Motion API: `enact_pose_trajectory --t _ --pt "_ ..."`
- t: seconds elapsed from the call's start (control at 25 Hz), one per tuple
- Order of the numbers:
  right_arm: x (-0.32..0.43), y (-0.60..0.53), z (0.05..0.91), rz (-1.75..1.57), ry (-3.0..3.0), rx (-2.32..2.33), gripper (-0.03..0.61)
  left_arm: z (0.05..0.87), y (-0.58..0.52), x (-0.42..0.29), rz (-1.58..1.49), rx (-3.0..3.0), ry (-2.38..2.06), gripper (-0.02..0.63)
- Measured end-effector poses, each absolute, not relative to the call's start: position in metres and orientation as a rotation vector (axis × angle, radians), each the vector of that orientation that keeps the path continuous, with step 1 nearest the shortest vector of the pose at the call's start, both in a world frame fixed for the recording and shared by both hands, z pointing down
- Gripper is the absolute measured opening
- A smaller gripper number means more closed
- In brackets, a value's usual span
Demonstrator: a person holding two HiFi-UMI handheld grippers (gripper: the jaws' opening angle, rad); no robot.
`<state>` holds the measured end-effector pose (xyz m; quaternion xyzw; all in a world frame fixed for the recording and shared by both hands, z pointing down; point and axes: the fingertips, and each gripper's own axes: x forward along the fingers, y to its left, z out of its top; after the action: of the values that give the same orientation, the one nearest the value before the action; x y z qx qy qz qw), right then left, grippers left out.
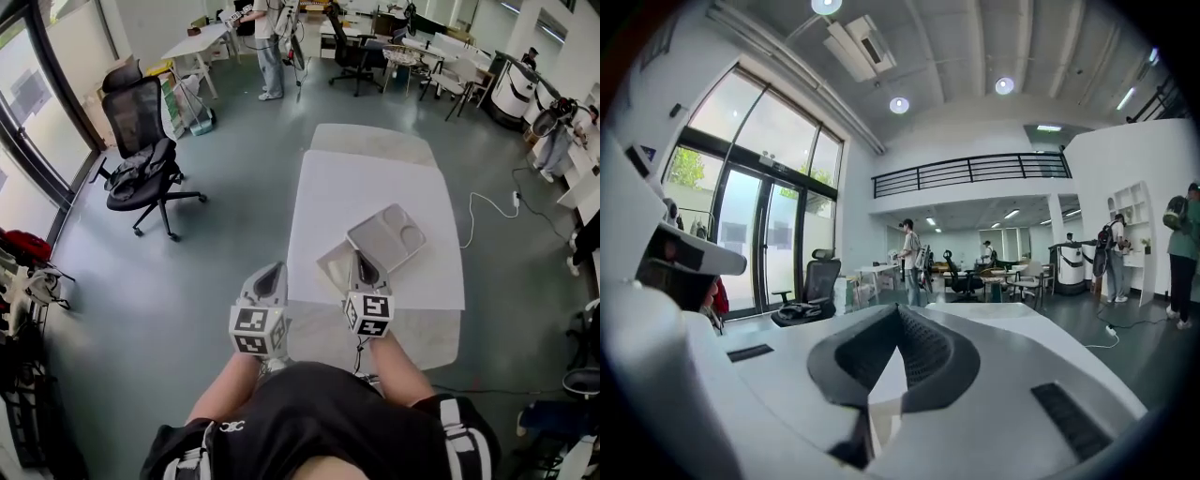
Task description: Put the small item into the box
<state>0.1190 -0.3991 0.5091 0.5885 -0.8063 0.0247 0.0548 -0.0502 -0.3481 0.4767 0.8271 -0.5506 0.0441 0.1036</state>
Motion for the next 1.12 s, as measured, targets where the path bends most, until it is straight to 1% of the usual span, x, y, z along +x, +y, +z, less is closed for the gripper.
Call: enact_pose_trajectory --t 0.28,0.64,1.12 --pt "0.133 -0.371 0.479 0.029 -2.515 1.834 0.012 0.479 -0.349 -0.035 0.134 2.465 -1.590 0.005" --pt "0.139 -0.360 0.473 -0.022 -2.478 1.863 0.012 0.479 -0.345 -0.028 0.123 2.485 -1.560 0.006" --pt "0.132 -0.359 0.473 -0.024 -2.465 1.852 0.012 0.480 -0.342 -0.037 0.124 2.478 -1.559 0.005"
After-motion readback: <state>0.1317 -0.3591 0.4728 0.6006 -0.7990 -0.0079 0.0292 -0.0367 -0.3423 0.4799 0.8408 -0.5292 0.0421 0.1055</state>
